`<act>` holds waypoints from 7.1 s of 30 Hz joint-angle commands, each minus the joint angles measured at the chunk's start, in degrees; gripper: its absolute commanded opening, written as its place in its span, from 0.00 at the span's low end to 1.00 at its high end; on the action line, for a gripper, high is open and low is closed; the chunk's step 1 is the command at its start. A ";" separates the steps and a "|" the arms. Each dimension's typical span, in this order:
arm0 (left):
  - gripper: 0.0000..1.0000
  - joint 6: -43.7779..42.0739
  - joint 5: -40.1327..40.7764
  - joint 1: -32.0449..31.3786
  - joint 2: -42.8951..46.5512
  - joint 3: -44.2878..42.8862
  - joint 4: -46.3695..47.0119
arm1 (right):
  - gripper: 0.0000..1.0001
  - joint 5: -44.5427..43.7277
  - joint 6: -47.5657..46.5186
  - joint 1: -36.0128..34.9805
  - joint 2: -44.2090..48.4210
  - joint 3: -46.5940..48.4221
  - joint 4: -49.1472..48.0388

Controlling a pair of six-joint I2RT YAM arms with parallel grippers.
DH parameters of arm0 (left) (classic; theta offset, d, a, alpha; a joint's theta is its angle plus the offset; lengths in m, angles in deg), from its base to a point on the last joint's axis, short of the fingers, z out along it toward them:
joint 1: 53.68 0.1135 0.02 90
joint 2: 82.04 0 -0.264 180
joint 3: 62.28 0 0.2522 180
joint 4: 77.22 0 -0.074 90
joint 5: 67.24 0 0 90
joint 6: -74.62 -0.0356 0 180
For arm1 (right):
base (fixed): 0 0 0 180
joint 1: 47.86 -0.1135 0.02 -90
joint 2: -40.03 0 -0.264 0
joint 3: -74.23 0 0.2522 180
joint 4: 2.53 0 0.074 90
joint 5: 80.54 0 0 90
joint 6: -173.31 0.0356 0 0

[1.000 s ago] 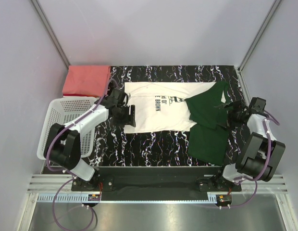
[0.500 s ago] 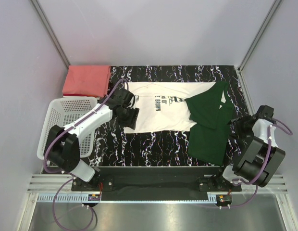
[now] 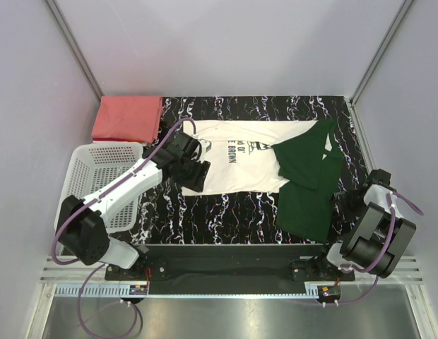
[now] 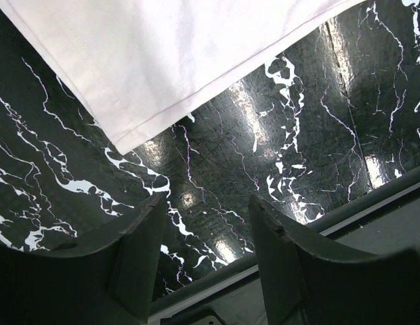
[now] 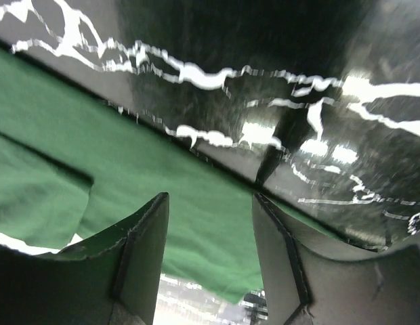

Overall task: Fold and stack the t-shirts
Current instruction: Fold the tshirt

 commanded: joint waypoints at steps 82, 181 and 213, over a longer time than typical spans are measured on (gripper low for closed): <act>0.00 -7.65 24.26 -1.91 -21.63 -7.45 -0.78 | 0.00 -6.27 -8.14 -8.84 19.21 6.18 3.60; 0.03 -11.25 20.93 14.79 -54.67 -58.87 -10.98 | 0.04 -9.08 -22.38 -22.29 -66.57 106.03 26.01; 0.53 -5.46 18.41 11.72 -42.47 -53.18 -11.16 | 0.45 -6.71 -14.48 -21.67 -51.82 89.89 22.95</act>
